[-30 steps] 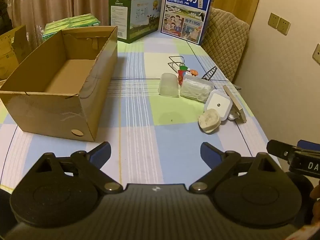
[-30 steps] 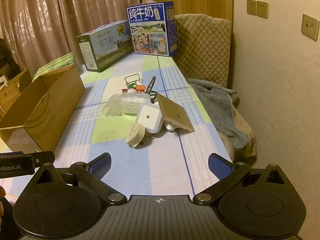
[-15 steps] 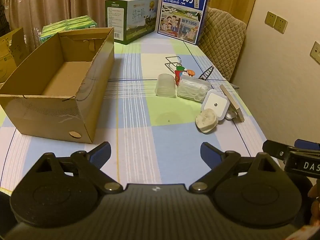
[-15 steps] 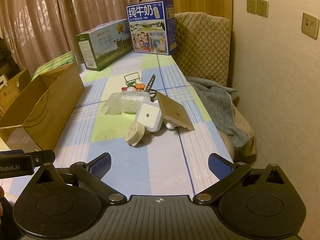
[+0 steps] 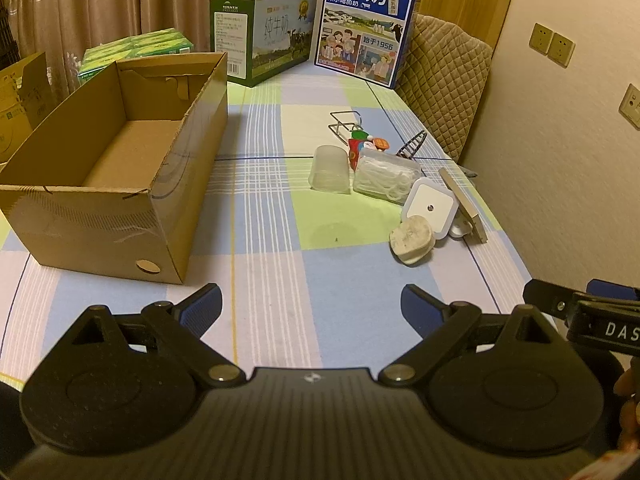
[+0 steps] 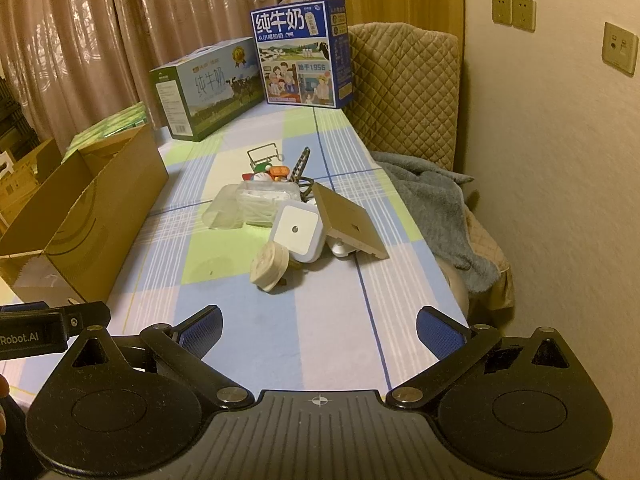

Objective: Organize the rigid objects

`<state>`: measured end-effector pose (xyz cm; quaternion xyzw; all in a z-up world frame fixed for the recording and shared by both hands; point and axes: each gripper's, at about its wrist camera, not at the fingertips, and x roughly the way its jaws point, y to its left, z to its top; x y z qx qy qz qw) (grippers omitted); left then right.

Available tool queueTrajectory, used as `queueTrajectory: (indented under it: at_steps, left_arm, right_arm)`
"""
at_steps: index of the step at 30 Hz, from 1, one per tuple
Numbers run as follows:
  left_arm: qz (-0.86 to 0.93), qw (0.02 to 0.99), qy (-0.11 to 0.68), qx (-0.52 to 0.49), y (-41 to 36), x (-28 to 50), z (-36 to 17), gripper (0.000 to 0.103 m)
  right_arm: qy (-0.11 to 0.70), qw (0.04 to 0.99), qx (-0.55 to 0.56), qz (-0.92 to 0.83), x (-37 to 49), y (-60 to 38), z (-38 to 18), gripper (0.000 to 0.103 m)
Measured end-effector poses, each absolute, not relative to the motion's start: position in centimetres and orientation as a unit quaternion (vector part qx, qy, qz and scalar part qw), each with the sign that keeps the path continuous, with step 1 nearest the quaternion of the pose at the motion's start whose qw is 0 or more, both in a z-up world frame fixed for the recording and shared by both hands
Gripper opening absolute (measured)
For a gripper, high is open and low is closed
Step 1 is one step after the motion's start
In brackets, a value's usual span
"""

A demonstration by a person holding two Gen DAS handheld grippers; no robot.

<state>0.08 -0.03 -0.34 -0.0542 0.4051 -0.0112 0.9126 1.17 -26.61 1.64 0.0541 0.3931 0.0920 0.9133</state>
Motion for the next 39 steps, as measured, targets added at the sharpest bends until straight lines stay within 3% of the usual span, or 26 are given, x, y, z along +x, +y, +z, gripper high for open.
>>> queueTrajectory:
  at_steps: [39]
  left_arm:
    - [-0.028,0.908,0.413,-0.061,-0.26,0.48,-0.96,0.094]
  right_arm:
    - [0.396,0.912,0.059,0.091,1.32,-26.70,1.20,0.101]
